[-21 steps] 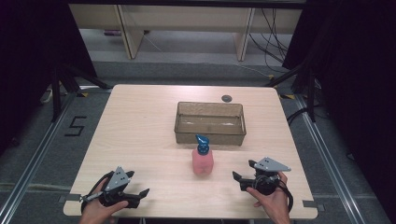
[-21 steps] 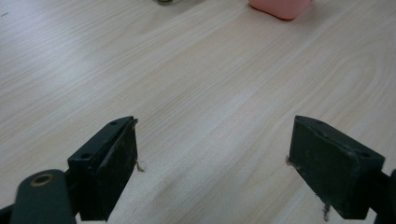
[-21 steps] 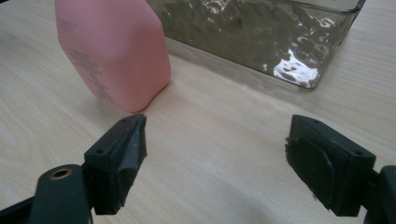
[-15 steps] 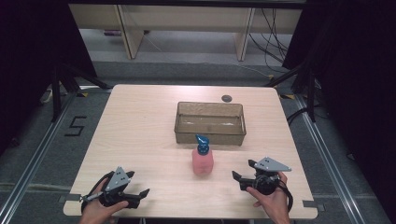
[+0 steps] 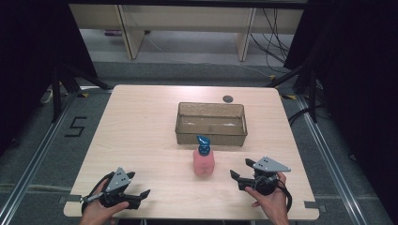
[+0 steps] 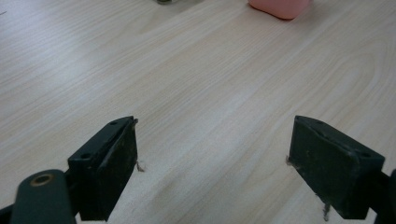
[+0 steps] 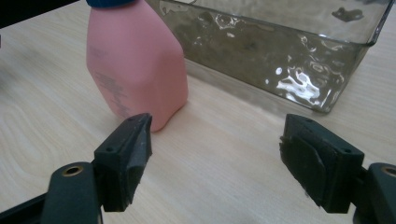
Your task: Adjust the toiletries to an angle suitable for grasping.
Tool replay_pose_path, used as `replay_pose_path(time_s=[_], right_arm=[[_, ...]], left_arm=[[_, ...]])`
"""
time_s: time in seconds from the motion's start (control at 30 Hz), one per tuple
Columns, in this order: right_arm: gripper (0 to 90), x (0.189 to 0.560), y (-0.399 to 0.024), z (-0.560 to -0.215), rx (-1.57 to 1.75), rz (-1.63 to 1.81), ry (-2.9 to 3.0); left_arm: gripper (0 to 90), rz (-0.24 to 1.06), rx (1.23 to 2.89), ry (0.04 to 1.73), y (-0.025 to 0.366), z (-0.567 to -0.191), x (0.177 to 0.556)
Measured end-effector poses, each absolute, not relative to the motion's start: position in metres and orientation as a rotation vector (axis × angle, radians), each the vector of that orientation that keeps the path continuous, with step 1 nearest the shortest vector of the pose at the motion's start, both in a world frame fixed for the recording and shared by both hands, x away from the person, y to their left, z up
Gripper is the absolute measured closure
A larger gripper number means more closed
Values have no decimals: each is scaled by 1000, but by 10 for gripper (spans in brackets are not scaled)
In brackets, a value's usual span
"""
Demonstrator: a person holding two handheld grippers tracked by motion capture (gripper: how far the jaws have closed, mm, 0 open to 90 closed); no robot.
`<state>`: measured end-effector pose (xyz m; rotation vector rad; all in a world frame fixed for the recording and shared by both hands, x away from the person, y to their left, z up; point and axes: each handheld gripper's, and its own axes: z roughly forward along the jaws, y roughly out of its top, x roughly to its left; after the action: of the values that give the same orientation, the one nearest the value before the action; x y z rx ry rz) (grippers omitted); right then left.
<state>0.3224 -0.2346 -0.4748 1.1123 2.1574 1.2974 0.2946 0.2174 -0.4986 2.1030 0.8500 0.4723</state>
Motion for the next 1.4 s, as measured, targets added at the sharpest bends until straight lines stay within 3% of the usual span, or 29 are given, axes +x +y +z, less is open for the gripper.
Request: replay_pose_path(time_s=[1.4], right_arm=[[257, 330, -201, -454, 993, 1419, 2142]], left_arm=[[149, 460, 2079, 859, 217, -498, 294]])
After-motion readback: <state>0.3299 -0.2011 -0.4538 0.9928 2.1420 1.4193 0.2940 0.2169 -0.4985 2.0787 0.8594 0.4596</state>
